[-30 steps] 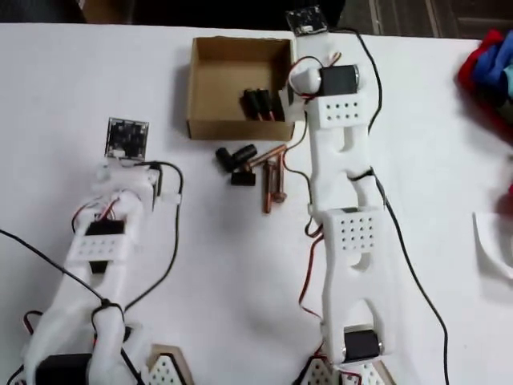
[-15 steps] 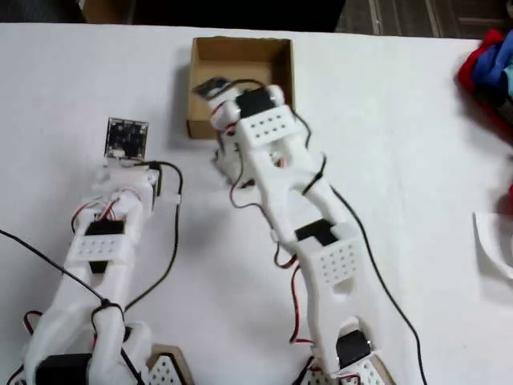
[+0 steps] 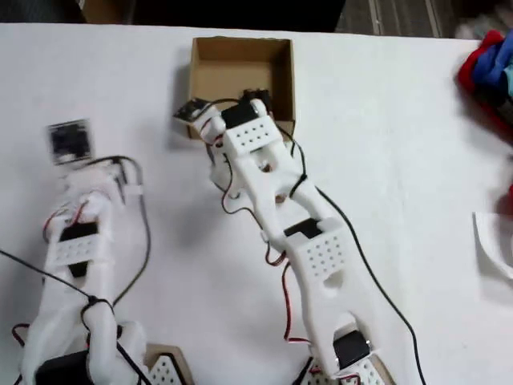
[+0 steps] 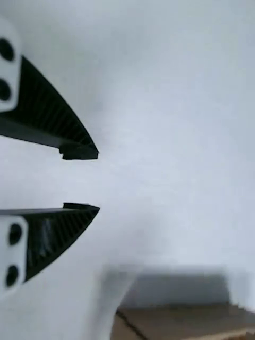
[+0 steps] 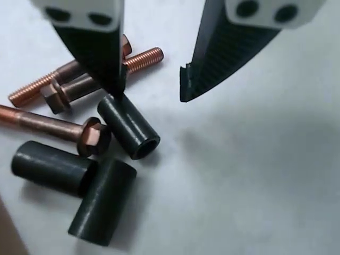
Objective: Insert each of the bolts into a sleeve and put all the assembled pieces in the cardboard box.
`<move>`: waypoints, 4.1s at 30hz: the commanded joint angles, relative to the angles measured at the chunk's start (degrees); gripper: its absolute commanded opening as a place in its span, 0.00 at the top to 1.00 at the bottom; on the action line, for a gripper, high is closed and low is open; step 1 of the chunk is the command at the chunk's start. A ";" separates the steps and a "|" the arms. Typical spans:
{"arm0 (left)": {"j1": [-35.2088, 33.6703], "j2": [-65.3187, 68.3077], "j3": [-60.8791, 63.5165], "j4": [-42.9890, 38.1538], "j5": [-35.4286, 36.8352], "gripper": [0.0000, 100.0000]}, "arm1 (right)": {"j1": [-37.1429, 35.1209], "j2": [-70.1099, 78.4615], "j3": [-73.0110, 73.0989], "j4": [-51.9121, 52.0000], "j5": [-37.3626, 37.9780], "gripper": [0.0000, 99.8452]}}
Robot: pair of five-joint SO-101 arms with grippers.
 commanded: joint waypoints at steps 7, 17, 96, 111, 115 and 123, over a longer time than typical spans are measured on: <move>-4.66 -0.35 -0.66 -1.05 9.49 0.84 | -0.22 1.98 -0.09 -2.95 5.80 0.84; -4.66 -0.35 -0.66 -1.05 9.49 0.84 | 0.22 4.35 -0.09 -8.31 13.71 0.84; 45.89 72.62 -112.66 79.47 9.14 0.84 | 40.40 -74.86 95.38 -67.47 -25.32 0.98; 44.84 91.34 -134.46 87.12 18.02 0.84 | 40.40 -75.12 95.38 -67.47 -25.32 0.98; 44.84 94.42 -136.75 87.03 19.60 0.84 | 40.40 -75.03 95.38 -67.47 -25.32 0.98; 44.13 96.26 -137.36 86.86 19.43 0.84 | 40.40 -74.95 95.38 -67.47 -25.23 0.98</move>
